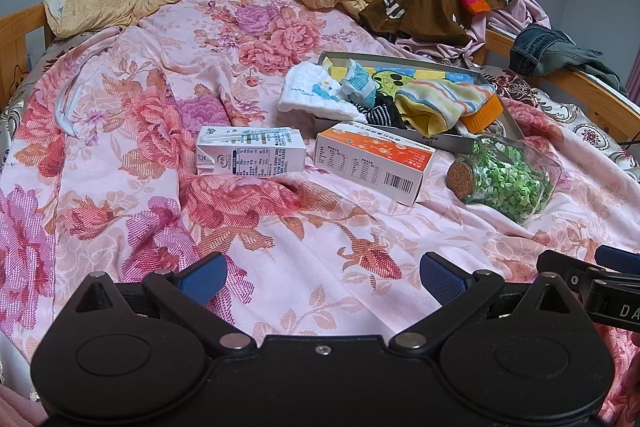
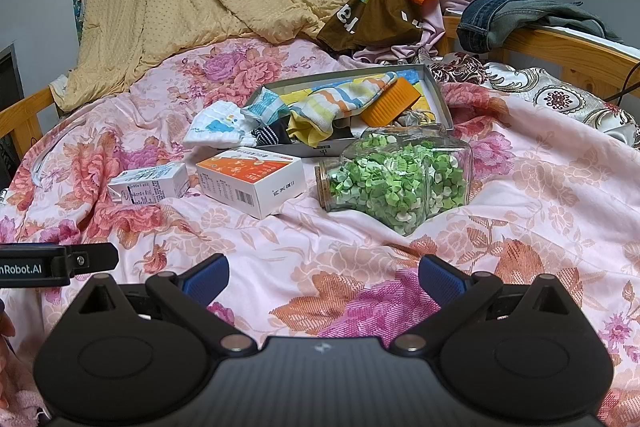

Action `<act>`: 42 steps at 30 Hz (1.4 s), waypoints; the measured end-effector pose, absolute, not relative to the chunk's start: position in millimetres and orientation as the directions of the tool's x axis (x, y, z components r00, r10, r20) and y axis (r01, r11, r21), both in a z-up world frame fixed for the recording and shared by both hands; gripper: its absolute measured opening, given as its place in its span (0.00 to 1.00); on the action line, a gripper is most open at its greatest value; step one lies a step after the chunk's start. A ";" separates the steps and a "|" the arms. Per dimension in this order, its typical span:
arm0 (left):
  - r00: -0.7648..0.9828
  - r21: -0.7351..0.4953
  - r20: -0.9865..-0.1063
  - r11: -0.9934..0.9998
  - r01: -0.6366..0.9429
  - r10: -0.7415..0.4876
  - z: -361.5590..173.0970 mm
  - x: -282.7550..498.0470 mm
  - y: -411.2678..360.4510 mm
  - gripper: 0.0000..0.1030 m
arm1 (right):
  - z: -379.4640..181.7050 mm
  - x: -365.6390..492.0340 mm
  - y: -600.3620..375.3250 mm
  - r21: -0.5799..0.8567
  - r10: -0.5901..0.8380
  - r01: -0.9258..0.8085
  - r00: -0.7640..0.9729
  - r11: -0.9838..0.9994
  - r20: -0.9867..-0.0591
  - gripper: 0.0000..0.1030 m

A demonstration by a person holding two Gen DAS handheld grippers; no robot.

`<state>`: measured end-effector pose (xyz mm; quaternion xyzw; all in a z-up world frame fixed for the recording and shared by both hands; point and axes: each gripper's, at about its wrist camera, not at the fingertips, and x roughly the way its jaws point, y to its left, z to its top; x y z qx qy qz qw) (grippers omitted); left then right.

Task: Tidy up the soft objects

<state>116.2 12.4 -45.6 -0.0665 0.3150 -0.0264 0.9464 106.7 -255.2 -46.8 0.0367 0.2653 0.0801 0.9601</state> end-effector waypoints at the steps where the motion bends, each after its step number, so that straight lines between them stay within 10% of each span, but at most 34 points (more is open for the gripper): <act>1: 0.800 -0.143 -0.593 0.990 0.008 -0.092 -45.6 116.2 12.5 0.99 | -46.8 106.7 -255.0 0.113 0.173 -0.135 0.846 0.984 -0.504 1.00; 42: 0.778 -0.174 -0.622 0.984 -0.029 -0.088 -44.0 116.7 17.2 0.99 | -46.3 106.6 -254.2 0.113 0.172 -0.133 0.845 0.985 -0.506 1.00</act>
